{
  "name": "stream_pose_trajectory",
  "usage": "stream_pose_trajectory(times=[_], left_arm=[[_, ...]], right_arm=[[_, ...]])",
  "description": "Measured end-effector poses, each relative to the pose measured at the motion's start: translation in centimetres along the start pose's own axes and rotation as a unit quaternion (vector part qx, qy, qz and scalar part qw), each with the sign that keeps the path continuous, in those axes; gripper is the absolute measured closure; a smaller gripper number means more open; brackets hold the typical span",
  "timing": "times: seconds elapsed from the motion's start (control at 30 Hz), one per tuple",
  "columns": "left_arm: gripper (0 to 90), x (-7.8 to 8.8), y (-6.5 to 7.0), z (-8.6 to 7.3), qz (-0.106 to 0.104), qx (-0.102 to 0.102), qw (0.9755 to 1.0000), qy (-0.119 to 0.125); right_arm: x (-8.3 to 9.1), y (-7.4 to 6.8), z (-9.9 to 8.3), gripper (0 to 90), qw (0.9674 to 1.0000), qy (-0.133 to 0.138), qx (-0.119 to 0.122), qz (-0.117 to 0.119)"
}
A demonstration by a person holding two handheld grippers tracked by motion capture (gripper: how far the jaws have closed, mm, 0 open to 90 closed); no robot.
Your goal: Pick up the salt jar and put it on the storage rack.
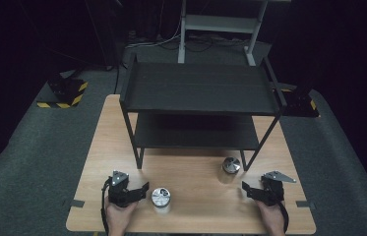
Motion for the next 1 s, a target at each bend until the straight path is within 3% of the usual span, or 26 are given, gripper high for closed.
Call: stream_pose_trajectory(times=[0.5, 0.83, 1.0], left_arm=[[9.1, 0.15, -0.49, -0.01, -0.014, 0.012, 0.9998, 0.006], [8.3, 0.18, -0.5, 0.11, -0.016, -0.008, 0.9998, -0.006], [7.2, 0.51, -0.6, -0.11, -0.023, -0.007, 0.9997, -0.006]], right_arm=[[-0.08, 0.02, 0.05, 8.6, 1.0, -0.001, -0.001, 0.003], [-0.14, -0.09, 0.13, 6.4, 1.0, -0.004, 0.001, 0.004], [-0.17, -0.17, 0.16, 5.0, 1.0, -0.005, 0.004, 0.004]])
Point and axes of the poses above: each handheld gripper's, and its own axes: x roughly backward along the jaws, z roughly out of its top, y roughly to its right, the point moved 10 cm from there along -x, roughly forward along the jaws, and after that the axes turned 10 degrees about -z, right-handed, at the moved point
